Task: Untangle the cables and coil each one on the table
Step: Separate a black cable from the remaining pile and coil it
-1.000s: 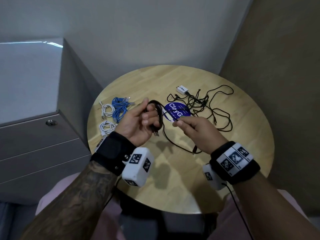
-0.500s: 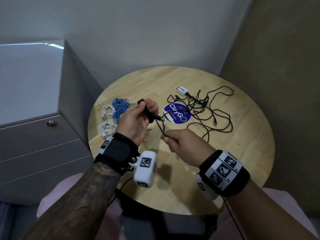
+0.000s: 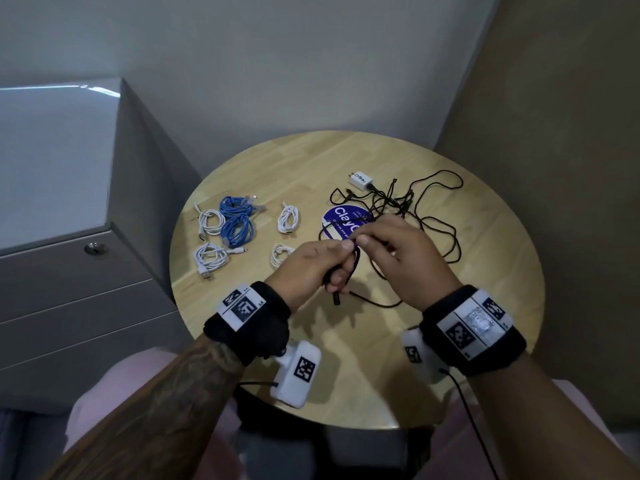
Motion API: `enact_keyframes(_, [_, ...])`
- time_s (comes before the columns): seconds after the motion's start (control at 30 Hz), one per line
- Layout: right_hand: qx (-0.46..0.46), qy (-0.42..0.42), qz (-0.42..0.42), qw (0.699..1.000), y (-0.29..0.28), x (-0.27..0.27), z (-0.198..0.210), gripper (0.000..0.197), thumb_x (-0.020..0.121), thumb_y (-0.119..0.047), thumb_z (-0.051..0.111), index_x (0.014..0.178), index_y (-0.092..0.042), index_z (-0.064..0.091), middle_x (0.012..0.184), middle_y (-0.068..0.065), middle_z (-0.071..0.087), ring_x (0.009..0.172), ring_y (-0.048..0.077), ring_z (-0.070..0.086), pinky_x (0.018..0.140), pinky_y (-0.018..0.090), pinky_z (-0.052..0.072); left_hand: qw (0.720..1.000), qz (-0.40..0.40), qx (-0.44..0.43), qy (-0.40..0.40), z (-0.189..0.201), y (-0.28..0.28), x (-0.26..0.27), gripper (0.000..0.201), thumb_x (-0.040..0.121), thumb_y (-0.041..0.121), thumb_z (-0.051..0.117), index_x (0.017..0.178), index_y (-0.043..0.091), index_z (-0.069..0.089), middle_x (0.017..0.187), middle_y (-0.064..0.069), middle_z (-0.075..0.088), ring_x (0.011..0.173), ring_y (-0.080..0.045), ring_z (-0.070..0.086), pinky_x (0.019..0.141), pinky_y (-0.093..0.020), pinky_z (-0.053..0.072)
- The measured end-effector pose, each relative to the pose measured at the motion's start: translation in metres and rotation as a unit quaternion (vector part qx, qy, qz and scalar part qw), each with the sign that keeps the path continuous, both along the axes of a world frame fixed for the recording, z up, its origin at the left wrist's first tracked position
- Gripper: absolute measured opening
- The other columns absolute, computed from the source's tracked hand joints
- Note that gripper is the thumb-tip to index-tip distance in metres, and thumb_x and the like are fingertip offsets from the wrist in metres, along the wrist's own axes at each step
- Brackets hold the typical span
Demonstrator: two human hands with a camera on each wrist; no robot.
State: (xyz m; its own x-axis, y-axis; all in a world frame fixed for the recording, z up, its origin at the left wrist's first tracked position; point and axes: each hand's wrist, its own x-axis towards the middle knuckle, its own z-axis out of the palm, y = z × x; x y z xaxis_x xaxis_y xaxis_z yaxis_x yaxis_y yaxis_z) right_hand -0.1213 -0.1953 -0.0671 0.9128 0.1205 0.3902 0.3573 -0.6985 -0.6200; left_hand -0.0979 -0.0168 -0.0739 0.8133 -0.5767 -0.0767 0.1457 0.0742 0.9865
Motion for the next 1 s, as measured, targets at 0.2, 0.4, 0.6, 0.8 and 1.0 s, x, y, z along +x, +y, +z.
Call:
enact_keyframes(0.2, [0.225,0.192,0.094,0.951,0.019,-0.007,0.006,0.035,0.105,-0.01,0.05,0.124,-0.036,0.064,0.105,-0.014,0.074,0.097,0.004,0.068,0.078,0.035,0.059,0.976,0.013,-0.143,0.166,0.003,0.01,0.006,0.036,0.101,0.033,0.039,0.071,0.015,0.045,0.058,0.0,0.036,0.048,-0.012,0.036,0.062,-0.027,0.048])
enact_keyframes(0.4, [0.16,0.101,0.074,0.979,0.019,-0.006,0.007,0.029,0.101,-0.009,0.057,0.122,-0.027,0.067,0.1,-0.01,0.074,0.092,0.01,0.069,0.078,0.036,0.059,0.966,-0.026,-0.187,0.175,0.003,0.018,0.013,0.033,0.098,0.031,0.046,0.081,0.008,0.062,0.068,-0.005,0.059,0.056,-0.016,0.057,0.073,-0.032,0.054])
enact_keyframes(0.6, [0.104,0.013,0.031,0.994,0.025,-0.005,0.0,0.025,0.101,-0.012,0.053,0.123,-0.014,0.064,0.103,-0.006,0.071,0.097,0.009,0.067,0.085,0.038,0.056,0.996,0.034,-0.084,0.026,0.007,0.019,0.018,0.031,0.094,0.03,0.052,0.084,0.003,0.065,0.074,-0.011,0.066,0.065,-0.024,0.064,0.069,-0.032,0.056])
enact_keyframes(0.8, [0.122,-0.046,-0.027,0.991,0.036,-0.002,-0.011,0.025,0.1,-0.012,0.053,0.12,-0.012,0.067,0.102,-0.003,0.073,0.095,0.014,0.069,0.083,0.041,0.056,0.986,0.096,-0.13,0.035,-0.002,0.007,0.009,0.029,0.092,0.028,0.053,0.102,0.001,0.056,0.072,-0.005,0.051,0.063,-0.017,0.051,0.068,-0.028,0.048])
enact_keyframes(1.0, [0.198,-0.045,-0.082,0.976,0.039,-0.001,-0.02,0.023,0.1,-0.008,0.055,0.117,-0.013,0.07,0.098,-0.005,0.074,0.092,0.008,0.069,0.085,0.043,0.058,0.969,0.124,-0.177,0.115,-0.008,0.0,0.004,0.017,0.095,0.021,0.058,0.109,0.011,0.054,0.074,-0.003,0.054,0.068,-0.017,0.056,0.08,-0.04,0.048])
